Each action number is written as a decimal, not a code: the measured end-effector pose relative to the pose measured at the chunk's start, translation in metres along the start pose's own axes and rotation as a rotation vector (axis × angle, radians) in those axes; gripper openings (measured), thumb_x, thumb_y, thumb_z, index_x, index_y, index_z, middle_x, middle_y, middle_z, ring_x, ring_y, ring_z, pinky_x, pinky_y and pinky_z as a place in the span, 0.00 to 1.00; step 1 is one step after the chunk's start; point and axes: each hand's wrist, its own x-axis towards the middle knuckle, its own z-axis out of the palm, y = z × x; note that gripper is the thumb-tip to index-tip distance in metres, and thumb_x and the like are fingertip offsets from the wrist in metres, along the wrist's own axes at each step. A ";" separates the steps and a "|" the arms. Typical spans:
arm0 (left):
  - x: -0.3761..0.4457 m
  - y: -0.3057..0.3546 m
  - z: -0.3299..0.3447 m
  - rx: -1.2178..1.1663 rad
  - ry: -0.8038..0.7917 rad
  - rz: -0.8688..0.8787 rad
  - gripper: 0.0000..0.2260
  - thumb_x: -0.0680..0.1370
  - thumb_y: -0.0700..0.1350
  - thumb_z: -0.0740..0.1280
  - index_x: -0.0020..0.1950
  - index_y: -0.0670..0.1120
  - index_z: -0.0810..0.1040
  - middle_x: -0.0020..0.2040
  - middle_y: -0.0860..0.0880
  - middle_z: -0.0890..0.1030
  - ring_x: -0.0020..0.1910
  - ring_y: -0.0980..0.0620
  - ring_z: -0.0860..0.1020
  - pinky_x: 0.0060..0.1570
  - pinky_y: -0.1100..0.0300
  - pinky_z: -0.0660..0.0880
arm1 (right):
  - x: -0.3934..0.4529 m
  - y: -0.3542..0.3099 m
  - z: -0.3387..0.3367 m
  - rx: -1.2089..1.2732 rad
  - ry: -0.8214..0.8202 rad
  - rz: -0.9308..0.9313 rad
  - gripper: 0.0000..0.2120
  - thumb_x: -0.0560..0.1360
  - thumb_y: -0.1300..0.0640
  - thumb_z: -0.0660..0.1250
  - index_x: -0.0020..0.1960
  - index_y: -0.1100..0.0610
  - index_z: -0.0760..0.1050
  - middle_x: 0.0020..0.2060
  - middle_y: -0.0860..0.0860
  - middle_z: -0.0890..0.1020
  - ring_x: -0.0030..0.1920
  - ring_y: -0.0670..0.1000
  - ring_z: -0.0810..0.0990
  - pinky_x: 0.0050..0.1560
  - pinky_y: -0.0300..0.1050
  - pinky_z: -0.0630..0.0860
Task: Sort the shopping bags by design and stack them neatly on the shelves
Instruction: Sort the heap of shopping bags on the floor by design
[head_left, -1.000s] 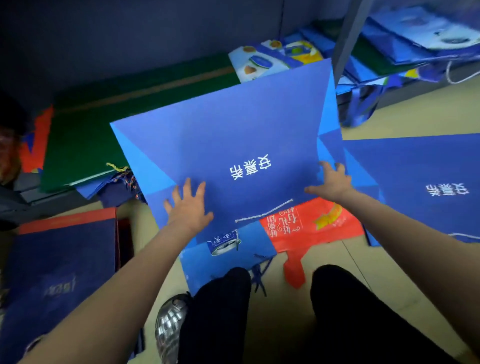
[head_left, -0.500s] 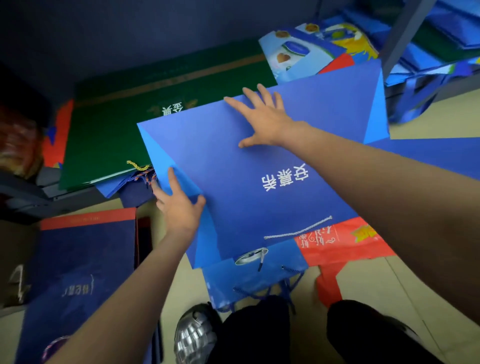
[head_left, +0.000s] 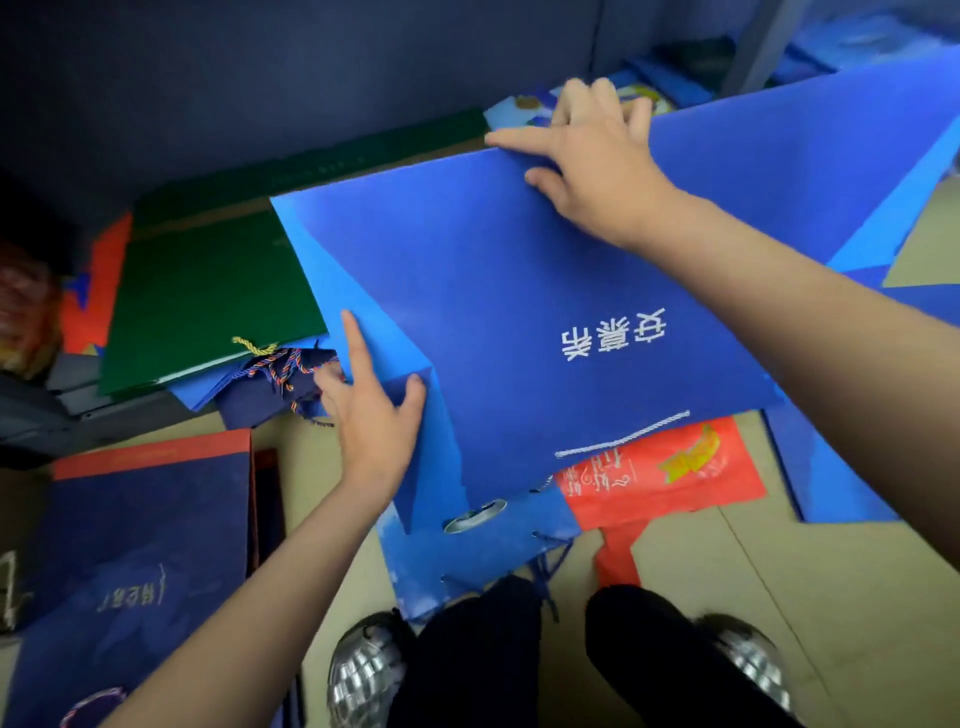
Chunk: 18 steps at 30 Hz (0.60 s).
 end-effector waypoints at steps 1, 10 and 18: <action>-0.002 0.012 0.002 -0.003 -0.019 0.020 0.39 0.76 0.46 0.68 0.78 0.51 0.46 0.58 0.37 0.63 0.58 0.38 0.66 0.63 0.54 0.61 | -0.002 0.008 -0.010 -0.023 -0.002 0.013 0.21 0.80 0.55 0.58 0.70 0.39 0.65 0.55 0.57 0.68 0.61 0.59 0.64 0.59 0.52 0.58; -0.022 0.128 0.125 0.083 -0.646 0.150 0.42 0.77 0.47 0.66 0.76 0.45 0.35 0.62 0.38 0.61 0.51 0.45 0.69 0.55 0.61 0.62 | -0.087 0.174 -0.029 -0.261 -0.153 0.359 0.25 0.77 0.53 0.64 0.73 0.48 0.64 0.62 0.60 0.67 0.63 0.60 0.64 0.64 0.57 0.59; -0.089 0.148 0.307 0.131 -1.044 -0.016 0.40 0.76 0.46 0.66 0.78 0.46 0.42 0.72 0.35 0.63 0.70 0.39 0.66 0.64 0.54 0.67 | -0.292 0.236 0.086 0.251 -0.723 1.054 0.38 0.74 0.46 0.68 0.77 0.50 0.52 0.70 0.64 0.62 0.70 0.62 0.63 0.69 0.52 0.62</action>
